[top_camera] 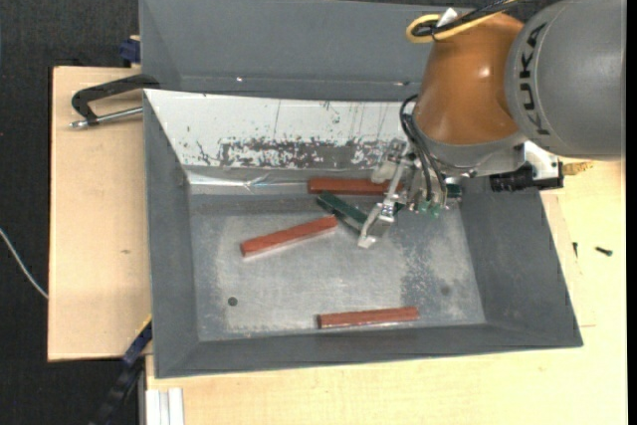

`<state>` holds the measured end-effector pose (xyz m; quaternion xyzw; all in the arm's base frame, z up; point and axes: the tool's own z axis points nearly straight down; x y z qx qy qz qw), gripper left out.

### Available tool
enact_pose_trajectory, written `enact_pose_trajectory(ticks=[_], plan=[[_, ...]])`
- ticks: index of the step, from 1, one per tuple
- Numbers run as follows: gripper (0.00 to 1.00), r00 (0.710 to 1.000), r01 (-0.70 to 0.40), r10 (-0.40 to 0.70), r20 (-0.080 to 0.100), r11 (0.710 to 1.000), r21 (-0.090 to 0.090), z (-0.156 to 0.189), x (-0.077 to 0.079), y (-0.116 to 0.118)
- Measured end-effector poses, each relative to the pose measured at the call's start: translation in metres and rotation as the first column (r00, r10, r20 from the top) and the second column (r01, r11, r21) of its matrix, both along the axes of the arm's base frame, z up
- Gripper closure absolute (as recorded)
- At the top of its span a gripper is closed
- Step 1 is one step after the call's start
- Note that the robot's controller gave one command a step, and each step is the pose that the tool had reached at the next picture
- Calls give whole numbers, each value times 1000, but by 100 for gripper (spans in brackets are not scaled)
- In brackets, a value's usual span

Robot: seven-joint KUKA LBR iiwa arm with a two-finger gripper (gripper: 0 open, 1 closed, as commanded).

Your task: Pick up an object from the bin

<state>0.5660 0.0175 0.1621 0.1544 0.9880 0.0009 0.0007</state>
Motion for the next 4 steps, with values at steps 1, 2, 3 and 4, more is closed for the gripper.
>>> enact_pose_trajectory(ticks=[1, 2, 3, 4], plan=[[0, 994, 108, -108, 0, 994, 0, -39, 3, 0], [0, 996, -85, 85, -2, 996, -1, -50, 6, 13], [100, 946, 324, -324, -1, 946, -1, -82, 10, 48], [100, 946, 324, -324, -1, 946, -1, -82, 10, 48]])
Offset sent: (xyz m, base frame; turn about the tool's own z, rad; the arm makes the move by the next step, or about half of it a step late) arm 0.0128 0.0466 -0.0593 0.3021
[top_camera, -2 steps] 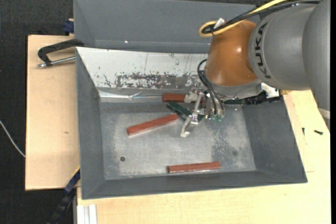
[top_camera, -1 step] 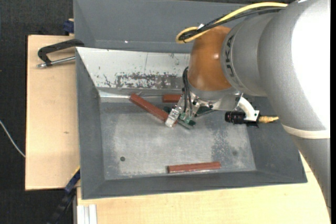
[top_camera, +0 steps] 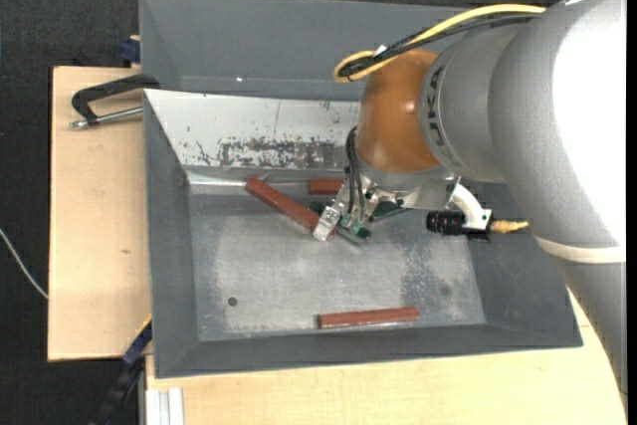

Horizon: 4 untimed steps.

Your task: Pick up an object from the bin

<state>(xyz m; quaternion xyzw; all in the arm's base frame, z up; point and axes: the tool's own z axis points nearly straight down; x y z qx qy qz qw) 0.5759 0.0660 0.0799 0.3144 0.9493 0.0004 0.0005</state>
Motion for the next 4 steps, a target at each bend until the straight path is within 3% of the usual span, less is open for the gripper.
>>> enact_pose_trajectory(ticks=[1, 2, 3, 4], plan=[[100, 1000, -9, 9, -5, 1000, 0, 39, -8, 2], [100, 1000, 6, -6, -2, 1000, 0, 100, -14, 3], [100, 997, 79, -79, 12, 997, 4, 117, -11, 10], [100, 994, 108, -108, -8, 994, -1, 108, -19, 9]])
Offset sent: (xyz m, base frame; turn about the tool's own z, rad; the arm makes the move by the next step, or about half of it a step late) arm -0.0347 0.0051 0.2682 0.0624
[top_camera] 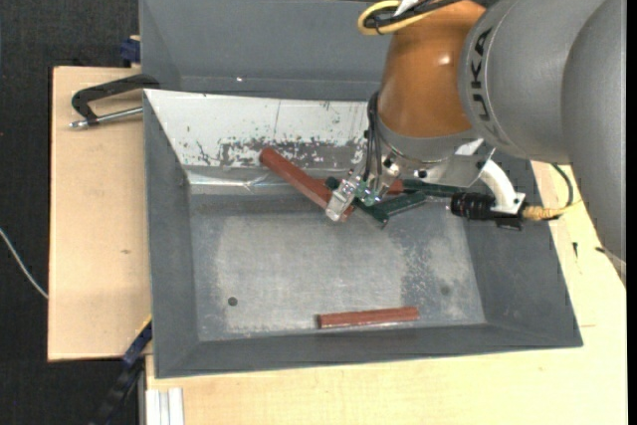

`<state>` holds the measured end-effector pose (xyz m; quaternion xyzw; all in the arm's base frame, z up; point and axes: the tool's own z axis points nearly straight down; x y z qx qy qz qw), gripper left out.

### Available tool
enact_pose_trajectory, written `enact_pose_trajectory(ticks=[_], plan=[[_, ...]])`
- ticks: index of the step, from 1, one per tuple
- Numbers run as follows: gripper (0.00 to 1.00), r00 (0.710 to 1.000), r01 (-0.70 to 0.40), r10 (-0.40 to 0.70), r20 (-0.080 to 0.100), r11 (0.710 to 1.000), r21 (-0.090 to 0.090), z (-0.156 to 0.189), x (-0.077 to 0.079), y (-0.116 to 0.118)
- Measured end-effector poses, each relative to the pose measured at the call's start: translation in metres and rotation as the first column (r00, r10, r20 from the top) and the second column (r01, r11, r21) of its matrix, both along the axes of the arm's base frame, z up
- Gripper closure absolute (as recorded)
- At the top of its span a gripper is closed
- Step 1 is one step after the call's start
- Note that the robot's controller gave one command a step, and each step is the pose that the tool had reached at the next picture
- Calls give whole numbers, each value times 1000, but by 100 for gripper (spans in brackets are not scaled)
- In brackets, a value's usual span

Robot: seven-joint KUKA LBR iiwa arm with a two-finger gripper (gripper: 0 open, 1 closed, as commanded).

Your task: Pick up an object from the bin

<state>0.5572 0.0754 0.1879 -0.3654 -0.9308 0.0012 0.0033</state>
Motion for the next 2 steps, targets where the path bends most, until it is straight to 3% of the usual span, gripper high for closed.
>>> enact_pose_trajectory(ticks=[1, 2], plan=[[100, 1000, 0, 0, 2, 1000, 0, 10, 1, 0], [100, 996, -89, 89, 16, 996, 0, 38, -7, -2]])
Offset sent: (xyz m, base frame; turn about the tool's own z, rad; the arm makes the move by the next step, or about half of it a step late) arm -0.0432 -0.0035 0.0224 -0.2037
